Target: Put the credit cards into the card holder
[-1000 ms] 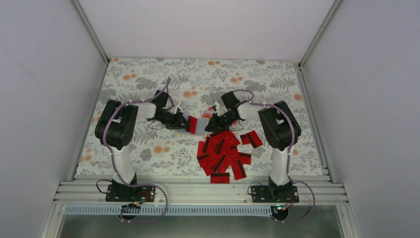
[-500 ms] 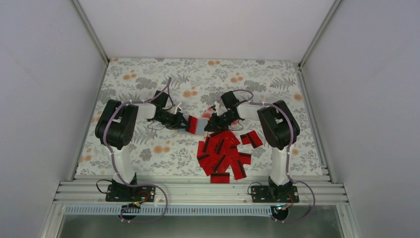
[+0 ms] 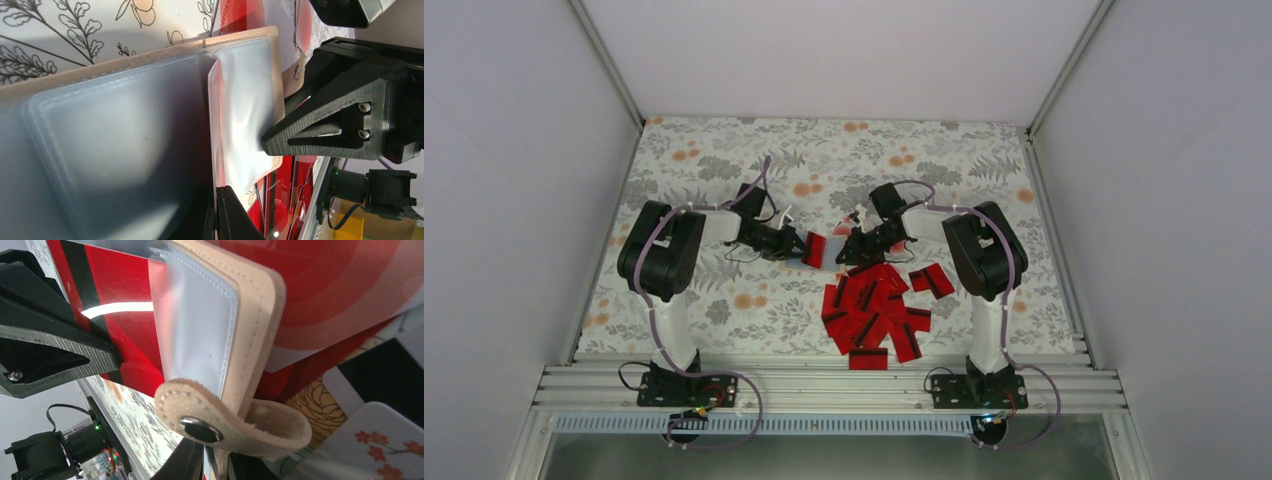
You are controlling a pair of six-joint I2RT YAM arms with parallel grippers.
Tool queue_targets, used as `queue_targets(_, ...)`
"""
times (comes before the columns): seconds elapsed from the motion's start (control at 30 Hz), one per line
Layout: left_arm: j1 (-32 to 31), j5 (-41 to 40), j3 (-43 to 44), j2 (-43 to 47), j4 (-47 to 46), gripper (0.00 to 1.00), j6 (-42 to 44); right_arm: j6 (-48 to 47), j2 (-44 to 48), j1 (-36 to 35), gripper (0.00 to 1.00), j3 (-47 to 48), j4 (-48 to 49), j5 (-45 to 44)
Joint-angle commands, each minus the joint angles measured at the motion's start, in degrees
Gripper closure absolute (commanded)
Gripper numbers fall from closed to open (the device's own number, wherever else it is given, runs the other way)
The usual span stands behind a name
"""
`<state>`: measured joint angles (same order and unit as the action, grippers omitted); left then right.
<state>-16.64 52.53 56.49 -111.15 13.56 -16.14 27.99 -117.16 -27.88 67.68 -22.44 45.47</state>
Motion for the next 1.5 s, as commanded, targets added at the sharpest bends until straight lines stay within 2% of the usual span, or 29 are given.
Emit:
queue_targets(0.0, -1.2, -0.5, -1.2, -1.0, -4.0, 0.98, -0.4, -0.3, -4.6, -0.8, 0.88, -0.9, -1.2, -6.2)
queue_targets(0.4, -1.1, -6.9, -3.4, 3.1, -3.9, 0.98, 6.4, -1.5, -4.9, -0.7, 0.9, -1.2, -2.4, -6.7)
queue_targets(0.8, -4.2, -6.8, -6.0, 3.5, -11.8, 0.98, 3.2, -2.6, -5.8, -0.7, 0.94, -0.9, -3.6, -6.1)
queue_targets(1.1, -5.1, -5.7, -8.9, 2.8, -16.9, 0.98, -3.2, -2.6, -6.1, -0.8, 0.96, -1.0, -3.8, -6.2)
queue_targets(1.3, -4.1, -9.4, -11.9, 5.9, -17.7, 0.98, -2.8, -3.0, -5.9, -0.8, 0.96, -1.6, -4.0, -6.6)
queue_targets(1.47, -5.7, -10.7, -11.7, 6.0, -18.3, 0.98, 0.2, -3.3, -6.3, -0.7, 0.96, -1.2, -4.6, -6.4)
